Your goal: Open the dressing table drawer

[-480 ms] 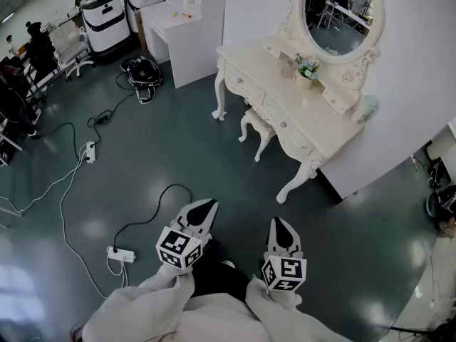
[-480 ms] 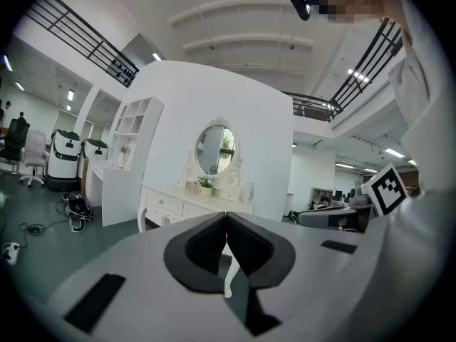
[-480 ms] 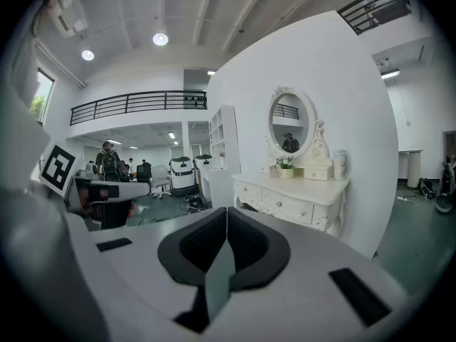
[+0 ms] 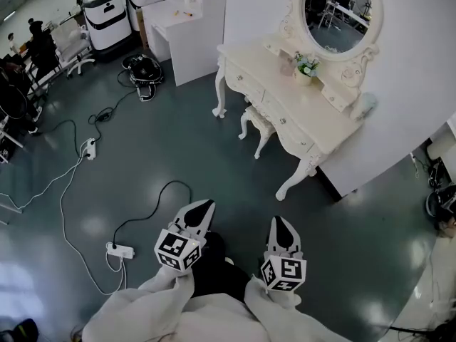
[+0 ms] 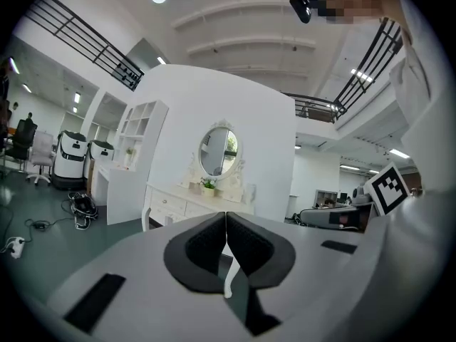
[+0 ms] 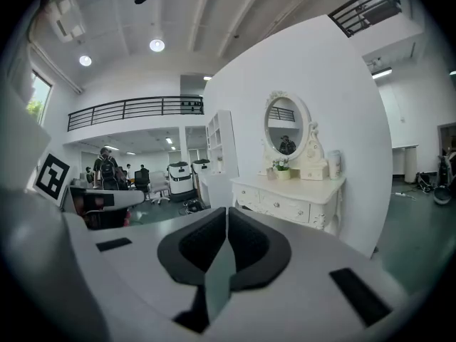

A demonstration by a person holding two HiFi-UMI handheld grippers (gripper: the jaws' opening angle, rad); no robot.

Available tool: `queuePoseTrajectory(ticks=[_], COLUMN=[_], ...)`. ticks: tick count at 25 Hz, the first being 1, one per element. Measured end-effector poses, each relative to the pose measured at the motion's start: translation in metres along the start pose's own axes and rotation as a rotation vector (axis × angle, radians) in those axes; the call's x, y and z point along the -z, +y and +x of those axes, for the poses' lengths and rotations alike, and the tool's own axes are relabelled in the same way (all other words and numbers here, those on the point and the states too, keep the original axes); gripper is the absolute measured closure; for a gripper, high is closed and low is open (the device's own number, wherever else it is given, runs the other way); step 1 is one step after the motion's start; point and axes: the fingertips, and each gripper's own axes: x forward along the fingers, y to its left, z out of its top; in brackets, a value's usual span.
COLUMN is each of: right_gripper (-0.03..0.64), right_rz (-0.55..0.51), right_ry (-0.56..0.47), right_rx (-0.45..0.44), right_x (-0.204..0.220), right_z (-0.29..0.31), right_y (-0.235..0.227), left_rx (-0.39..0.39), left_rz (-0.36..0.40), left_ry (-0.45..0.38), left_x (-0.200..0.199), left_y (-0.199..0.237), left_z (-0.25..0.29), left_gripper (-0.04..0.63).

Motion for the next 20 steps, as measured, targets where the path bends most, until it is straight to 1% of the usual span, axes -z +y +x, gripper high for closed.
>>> queuePoseTrajectory(ticks=[6,11,16,20], right_gripper=[0.581,0.581,0.581,0.581], right_rz=[0.011,0.025,0.011,-0.013], right_ry=[-0.015,0.004,0.016,0.021], right_rx=[-0.017,0.019,0.027,0.029], right_x=[0.001,-0.001,-0.010,-0.028], right_z=[-0.002,0.016,0.044,0.073], right_y=[0.000,-0.015,-0.029,-0.041], left_rx=[0.010,0.005,0.001,0.015], left_rz=[-0.012,-0.014,-0.054,-0.061], left_ry=[0.007,0.012,0.004,-0.006], left_x=[0.004,0.005,-0.001,-0.015], left_y=[-0.003,0.006,0.023,0.036], left_z=[0.005,0.023,0.051,0.082], left_gripper=[0.578,0.578,0.578,0.578])
